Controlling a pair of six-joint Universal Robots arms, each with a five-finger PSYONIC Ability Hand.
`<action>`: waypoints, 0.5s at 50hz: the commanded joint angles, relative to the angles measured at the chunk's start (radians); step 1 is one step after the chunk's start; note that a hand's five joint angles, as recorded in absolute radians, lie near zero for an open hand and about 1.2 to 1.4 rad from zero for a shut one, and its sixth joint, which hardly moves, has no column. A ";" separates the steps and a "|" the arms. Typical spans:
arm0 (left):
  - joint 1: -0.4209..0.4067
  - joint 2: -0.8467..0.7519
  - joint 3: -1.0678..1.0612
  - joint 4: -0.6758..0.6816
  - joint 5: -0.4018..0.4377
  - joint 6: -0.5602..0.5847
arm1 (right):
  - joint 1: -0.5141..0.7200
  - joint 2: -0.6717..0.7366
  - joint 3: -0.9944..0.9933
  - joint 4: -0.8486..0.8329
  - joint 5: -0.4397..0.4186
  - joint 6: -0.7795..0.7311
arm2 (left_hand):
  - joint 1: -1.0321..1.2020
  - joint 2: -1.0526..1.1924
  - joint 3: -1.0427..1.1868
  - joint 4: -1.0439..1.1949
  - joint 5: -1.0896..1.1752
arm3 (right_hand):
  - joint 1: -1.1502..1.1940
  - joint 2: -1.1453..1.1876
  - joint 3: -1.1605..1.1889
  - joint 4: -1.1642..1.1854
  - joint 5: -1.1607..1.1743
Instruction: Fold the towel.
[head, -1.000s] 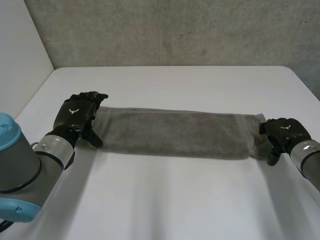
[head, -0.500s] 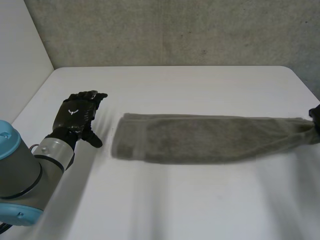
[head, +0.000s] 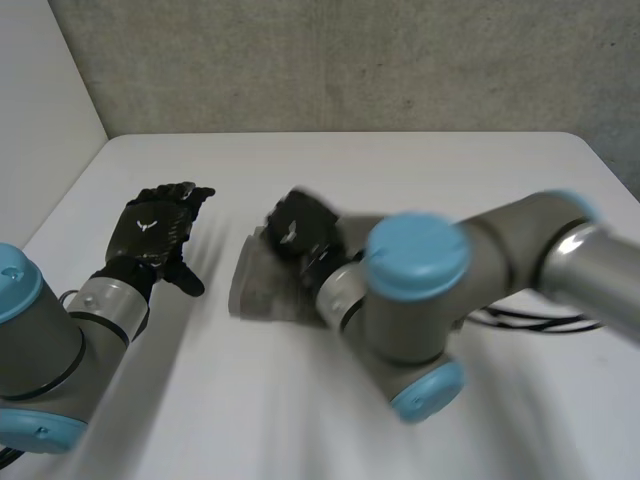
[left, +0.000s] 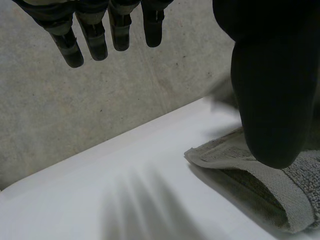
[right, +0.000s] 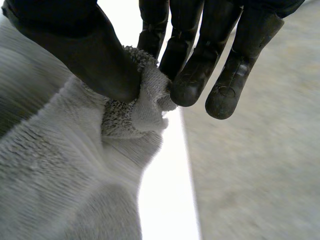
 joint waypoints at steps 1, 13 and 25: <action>-0.001 -0.006 0.000 0.017 0.000 0.001 | 0.036 0.084 0.007 0.003 -0.004 0.012 | 0.011 0.013 0.014 0.015 -0.020 | -0.395 -0.391 -0.412 -0.407 -0.397; -0.022 -0.009 0.070 0.013 -0.005 0.000 | -0.101 -0.241 0.239 0.003 0.010 0.382 | 0.014 0.015 0.017 0.018 -0.017 | -1.156 -1.152 -1.173 -1.168 -1.158; -0.174 -0.142 0.197 0.004 -0.012 0.001 | -0.377 -0.341 0.575 -0.015 -0.027 0.610 | 0.026 0.027 0.029 0.029 -0.006 | -1.156 -1.152 -1.173 -1.168 -1.158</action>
